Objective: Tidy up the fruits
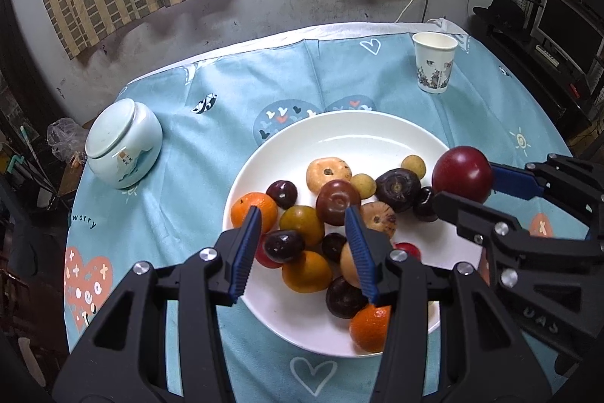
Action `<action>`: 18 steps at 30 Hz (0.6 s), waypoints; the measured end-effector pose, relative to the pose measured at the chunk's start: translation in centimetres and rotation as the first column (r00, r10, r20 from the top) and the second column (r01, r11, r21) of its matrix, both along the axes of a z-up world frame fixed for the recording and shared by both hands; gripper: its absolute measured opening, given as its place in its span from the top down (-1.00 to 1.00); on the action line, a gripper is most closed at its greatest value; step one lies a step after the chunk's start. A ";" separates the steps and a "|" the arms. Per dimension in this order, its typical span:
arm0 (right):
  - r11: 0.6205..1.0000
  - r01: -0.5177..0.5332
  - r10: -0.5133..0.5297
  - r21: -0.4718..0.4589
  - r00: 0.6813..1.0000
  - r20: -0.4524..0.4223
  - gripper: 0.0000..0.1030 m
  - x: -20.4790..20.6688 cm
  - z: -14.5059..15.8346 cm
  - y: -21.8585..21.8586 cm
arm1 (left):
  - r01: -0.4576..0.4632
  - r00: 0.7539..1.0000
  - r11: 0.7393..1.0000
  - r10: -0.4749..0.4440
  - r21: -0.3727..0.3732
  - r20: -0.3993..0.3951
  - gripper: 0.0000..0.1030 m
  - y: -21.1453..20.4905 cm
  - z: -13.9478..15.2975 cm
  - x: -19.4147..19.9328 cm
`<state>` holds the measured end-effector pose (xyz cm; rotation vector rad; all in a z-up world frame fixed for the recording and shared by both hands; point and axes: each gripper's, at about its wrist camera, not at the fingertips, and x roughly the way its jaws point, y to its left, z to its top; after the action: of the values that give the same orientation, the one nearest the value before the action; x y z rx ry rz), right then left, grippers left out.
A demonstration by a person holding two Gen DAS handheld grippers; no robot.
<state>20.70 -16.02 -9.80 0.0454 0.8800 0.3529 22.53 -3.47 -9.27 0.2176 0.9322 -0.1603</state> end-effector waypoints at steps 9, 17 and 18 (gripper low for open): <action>1.000 -0.027 0.027 -0.010 0.999 -0.032 0.16 1.1 -0.3 1.0 | -0.076 0.997 0.997 0.077 0.023 -0.019 -0.47 2.5 -0.4 -0.5; 0.995 0.039 -0.050 0.097 0.992 0.114 -0.68 -3.7 4.9 -2.4 | -0.119 0.993 0.993 0.119 0.007 0.023 -0.66 3.9 2.0 -3.1; 0.992 0.058 -0.072 0.112 0.990 0.119 -0.72 -4.7 4.9 -3.1 | -0.120 0.992 0.993 0.120 -0.002 0.044 -0.68 4.0 2.8 -3.7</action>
<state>15.97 -19.15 -4.93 0.1511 0.7351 0.3387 18.79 0.58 -6.50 0.1644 0.8989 -0.0442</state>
